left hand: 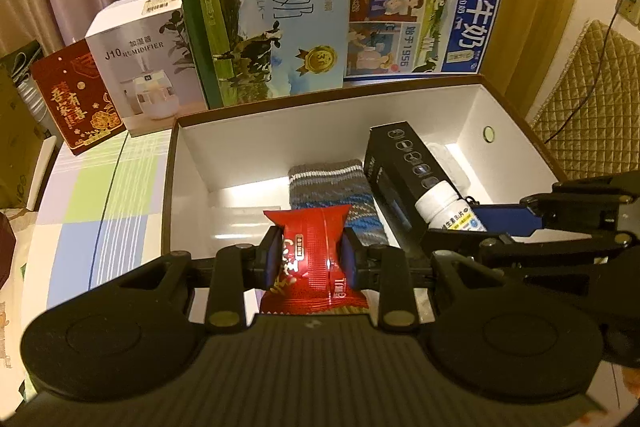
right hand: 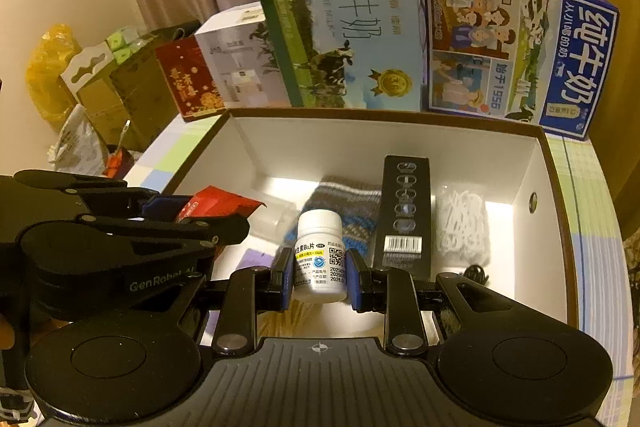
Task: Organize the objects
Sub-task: 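Carry the red packet with the left tool into the brown box while the right tool carries the pill bottle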
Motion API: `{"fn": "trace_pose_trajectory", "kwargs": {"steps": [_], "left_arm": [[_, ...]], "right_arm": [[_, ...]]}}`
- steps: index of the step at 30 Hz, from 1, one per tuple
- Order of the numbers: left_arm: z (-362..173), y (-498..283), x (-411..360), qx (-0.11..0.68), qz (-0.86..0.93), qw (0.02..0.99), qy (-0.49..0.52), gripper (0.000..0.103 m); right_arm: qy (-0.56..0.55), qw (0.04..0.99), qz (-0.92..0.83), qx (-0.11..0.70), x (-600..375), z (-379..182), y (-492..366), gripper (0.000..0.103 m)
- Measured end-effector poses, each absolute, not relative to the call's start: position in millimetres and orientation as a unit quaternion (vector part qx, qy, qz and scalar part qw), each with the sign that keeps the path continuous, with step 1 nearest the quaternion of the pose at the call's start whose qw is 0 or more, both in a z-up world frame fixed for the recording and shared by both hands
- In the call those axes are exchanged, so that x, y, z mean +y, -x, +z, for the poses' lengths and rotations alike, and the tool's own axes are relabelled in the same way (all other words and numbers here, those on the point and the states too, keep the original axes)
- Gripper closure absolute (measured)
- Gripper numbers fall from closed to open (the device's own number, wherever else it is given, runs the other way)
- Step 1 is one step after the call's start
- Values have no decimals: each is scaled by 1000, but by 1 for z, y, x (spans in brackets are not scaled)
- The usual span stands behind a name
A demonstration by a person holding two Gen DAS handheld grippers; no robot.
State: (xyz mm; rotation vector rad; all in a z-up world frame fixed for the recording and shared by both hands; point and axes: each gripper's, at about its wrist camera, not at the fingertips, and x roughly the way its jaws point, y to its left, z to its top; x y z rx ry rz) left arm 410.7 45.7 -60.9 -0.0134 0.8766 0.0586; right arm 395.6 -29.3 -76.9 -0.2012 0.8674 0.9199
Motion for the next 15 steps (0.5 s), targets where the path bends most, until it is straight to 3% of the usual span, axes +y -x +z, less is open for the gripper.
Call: {"fn": "trace_pose_trajectory", "kwargs": {"steps": [15], "left_arm": [[-92, -460, 60, 449, 33, 893, 6, 76]], "right_arm": [[96, 798, 414, 428, 0, -105, -439, 79]]}}
